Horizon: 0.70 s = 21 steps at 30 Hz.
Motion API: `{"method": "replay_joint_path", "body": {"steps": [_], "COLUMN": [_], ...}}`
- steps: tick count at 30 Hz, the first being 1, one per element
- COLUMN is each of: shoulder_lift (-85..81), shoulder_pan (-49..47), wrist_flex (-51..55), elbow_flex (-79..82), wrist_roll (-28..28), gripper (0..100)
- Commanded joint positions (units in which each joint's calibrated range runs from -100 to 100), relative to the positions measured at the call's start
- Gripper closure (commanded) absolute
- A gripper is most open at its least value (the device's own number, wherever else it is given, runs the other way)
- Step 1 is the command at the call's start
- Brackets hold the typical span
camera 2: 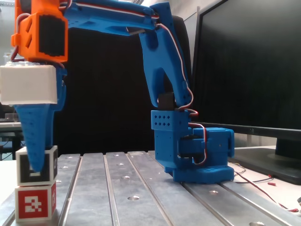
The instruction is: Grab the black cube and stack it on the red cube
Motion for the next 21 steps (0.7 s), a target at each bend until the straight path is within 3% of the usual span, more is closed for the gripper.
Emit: {"method": "replay_joint_path", "body": {"steps": [1,21], "shoulder_lift": [-0.4,-0.5], "shoulder_pan": [0.3,0.3], "wrist_flex": [-0.8,-0.5], "elbow_flex": [-2.4,-1.8], "wrist_roll": [0.3,0.3], "gripper": [81,81]}}
